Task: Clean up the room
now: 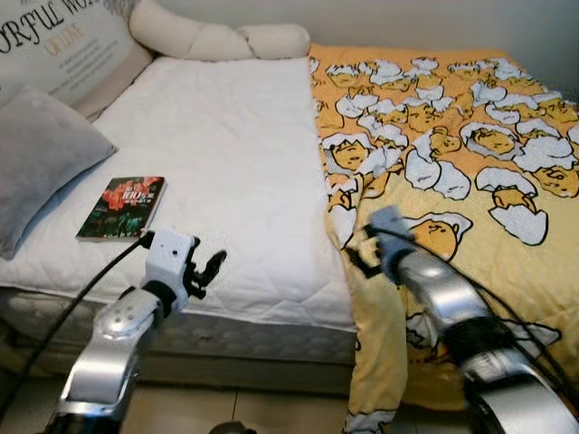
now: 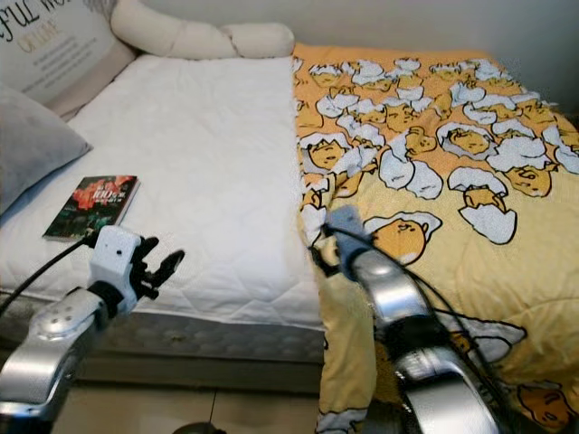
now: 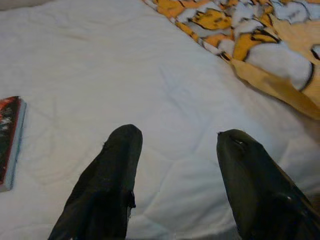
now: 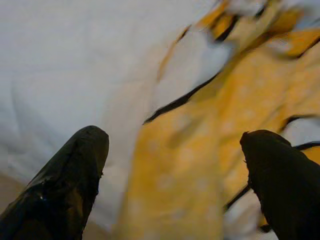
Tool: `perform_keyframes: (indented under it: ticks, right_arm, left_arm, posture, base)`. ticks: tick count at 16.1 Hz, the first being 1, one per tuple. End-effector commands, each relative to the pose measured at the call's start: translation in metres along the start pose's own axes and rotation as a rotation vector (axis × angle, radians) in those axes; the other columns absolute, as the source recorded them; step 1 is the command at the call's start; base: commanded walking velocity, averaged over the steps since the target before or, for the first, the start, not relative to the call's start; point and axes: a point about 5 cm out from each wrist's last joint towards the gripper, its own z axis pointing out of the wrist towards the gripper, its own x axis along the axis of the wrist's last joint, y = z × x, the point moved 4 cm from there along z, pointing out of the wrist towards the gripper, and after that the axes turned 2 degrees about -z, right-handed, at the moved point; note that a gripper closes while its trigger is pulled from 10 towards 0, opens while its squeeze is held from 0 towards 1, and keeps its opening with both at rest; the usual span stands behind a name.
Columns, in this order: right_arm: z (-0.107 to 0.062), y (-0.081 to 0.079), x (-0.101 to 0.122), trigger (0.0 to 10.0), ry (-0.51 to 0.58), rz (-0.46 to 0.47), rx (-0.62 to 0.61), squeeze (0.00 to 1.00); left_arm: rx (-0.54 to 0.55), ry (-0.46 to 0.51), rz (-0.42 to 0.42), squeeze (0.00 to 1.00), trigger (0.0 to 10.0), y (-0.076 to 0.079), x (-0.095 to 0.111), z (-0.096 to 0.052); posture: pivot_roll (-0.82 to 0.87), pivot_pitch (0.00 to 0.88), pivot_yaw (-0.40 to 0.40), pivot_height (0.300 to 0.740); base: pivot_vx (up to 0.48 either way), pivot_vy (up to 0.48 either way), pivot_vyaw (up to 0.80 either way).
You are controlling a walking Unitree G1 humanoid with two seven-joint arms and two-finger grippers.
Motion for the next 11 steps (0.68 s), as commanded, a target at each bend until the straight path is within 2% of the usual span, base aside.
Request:
perform_keyframes:
  ticks: [1, 2, 3, 5, 6, 9, 10, 11]
  right_arm:
    - [0.003, -0.004, -0.006, 10.0, -0.030, -0.034, 0.007, 1.00]
    - [0.008, -0.009, -0.014, 10.0, -0.083, -0.118, -0.003, 1.00]
    - [0.012, -0.011, -0.019, 10.0, -0.117, -0.191, -0.028, 0.00]
    - [0.014, -0.015, -0.021, 10.0, -0.132, -0.222, -0.044, 0.00]
    - [0.016, -0.021, -0.024, 10.0, -0.142, -0.249, -0.032, 0.00]
    - [0.015, -0.019, -0.035, 10.0, -0.186, -0.409, -0.075, 0.00]
    - [0.015, -0.016, -0.037, 4.9, -0.193, -0.449, -0.097, 0.00]
    - [0.014, -0.013, -0.040, 0.4, -0.205, -0.449, -0.112, 0.00]
  left_arm:
    - [-0.027, -0.005, 0.014, 0.00, 10.0, 0.000, 0.003, -0.001]
    - [-0.057, -0.020, 0.028, 0.00, 10.0, 0.000, 0.004, -0.005]
    - [-0.109, -0.034, 0.042, 0.00, 10.0, 0.003, 0.005, -0.009]
    - [-0.164, -0.049, 0.052, 0.00, 10.0, 0.009, 0.005, -0.016]
    - [-0.205, -0.061, 0.057, 0.00, 10.0, 0.015, 0.005, -0.021]
    - [-0.232, -0.079, 0.054, 0.00, 10.0, 0.023, 0.004, -0.030]
    - [-0.236, -0.084, 0.048, 0.00, 10.0, 0.025, 0.004, -0.033]
    - [-0.238, -0.090, 0.042, 0.00, 10.0, 0.026, 0.003, -0.036]
  posture:
    - [0.04, 0.000, 0.022, 0.740]
    - [0.06, 0.000, 0.035, 0.740]
    - [0.07, 0.000, 0.042, 0.740]
    - [0.09, 0.000, 0.047, 0.740]
    - [0.11, 0.000, 0.047, 0.740]
    - [0.14, 0.026, 0.035, 0.740]
    - [0.15, 0.031, 0.030, 0.740]
    - [0.15, 0.033, 0.022, 0.740]
  base:
    - [0.000, 0.000, 0.00]
    - [0.000, 0.000, 0.00]
    - [0.000, 0.000, 0.00]
    - [0.000, 0.000, 0.00]
    - [0.000, 0.000, 0.00]
    - [0.000, 0.000, 0.00]
    - [0.000, 0.000, 0.00]
    - [0.000, 0.000, 0.00]
